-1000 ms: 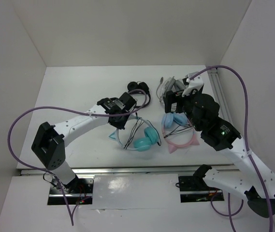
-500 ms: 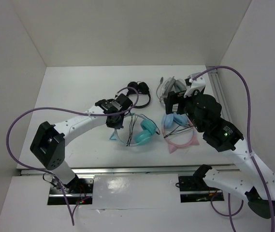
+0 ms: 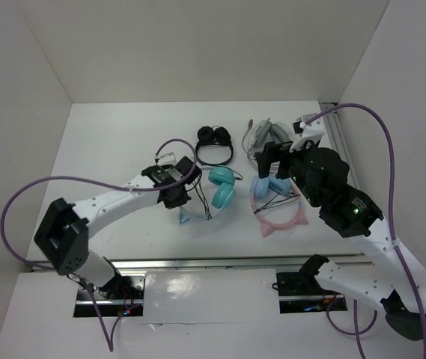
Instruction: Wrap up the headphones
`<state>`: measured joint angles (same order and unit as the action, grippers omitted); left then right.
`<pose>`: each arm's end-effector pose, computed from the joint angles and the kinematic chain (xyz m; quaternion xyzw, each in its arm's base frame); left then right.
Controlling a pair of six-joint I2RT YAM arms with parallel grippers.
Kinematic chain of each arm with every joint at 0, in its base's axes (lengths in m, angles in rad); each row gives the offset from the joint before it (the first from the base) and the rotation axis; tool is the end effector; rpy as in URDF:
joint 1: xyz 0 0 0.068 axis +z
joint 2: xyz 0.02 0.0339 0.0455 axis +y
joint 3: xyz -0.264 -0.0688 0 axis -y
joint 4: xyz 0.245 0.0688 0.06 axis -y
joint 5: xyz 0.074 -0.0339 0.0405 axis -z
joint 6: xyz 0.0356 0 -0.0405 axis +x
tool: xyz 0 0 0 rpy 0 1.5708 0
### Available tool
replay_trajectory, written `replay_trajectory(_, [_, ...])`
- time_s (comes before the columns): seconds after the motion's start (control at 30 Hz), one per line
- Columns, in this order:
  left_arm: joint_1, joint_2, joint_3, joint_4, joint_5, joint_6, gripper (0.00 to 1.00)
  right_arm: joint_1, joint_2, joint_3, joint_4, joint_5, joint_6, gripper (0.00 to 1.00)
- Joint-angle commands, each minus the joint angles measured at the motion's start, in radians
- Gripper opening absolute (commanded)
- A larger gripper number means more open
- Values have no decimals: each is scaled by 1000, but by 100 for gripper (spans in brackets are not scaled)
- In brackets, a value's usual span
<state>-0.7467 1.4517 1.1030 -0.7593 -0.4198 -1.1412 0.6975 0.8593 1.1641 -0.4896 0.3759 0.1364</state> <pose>0.2205 -0.1842 0.2530 -0.2334 0.9242 -0.0627 0.2958 0.1376 0.0983 0.4245 -0.0946 0.7593 0.1227 0.6320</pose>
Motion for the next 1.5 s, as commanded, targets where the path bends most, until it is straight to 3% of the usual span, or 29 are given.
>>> replay_trajectory(0.0, [-2, 137, 104, 71, -11, -14, 0, 4, -46, 55, -12, -12, 19, 100])
replay_trajectory(0.1, [-2, 188, 113, 107, -20, 47, 0, 4, -57, 55, -36, -12, 19, 100])
replay_trajectory(0.3, [44, 231, 123, 236, -2, 311, 0, 4, -66, 55, -55, -35, 19, 100])
replay_trajectory(0.43, [87, 240, 98, 300, 119, 426, 0, 4, -66, 46, -55, -45, 19, 100])
replay_trajectory(0.9, [118, 364, 43, 393, 273, 436, 0, 4, -48, 23, -43, -66, 19, 100])
replay_trajectory(1.0, [118, 374, 23, 380, 273, 416, 12, 4, -48, 23, -43, -66, 19, 100])
replay_trajectory(1.07, [118, 374, 11, 380, 273, 406, 30, 4, -48, 23, -43, -66, 19, 100])
replay_trajectory(1.2, [128, 352, 1, 351, 216, 382, 45, 4, -39, 14, -33, -75, 28, 100])
replay_trajectory(1.27, [138, 325, -9, 342, 205, 370, 48, 4, -39, 14, -33, -84, 28, 100])
replay_trajectory(1.3, [151, 296, -23, 342, 205, 370, 63, 4, -39, 14, -33, -84, 28, 100])
replay_trajectory(1.33, [152, 279, -34, 342, 205, 359, 86, 4, -39, 14, -33, -84, 28, 100])
replay_trajectory(1.4, [165, 230, -34, 331, 205, 359, 98, 4, -39, 14, -33, -84, 28, 100])
replay_trajectory(1.47, [175, 194, -34, 308, 176, 359, 100, 4, -39, 14, -33, -84, 28, 100])
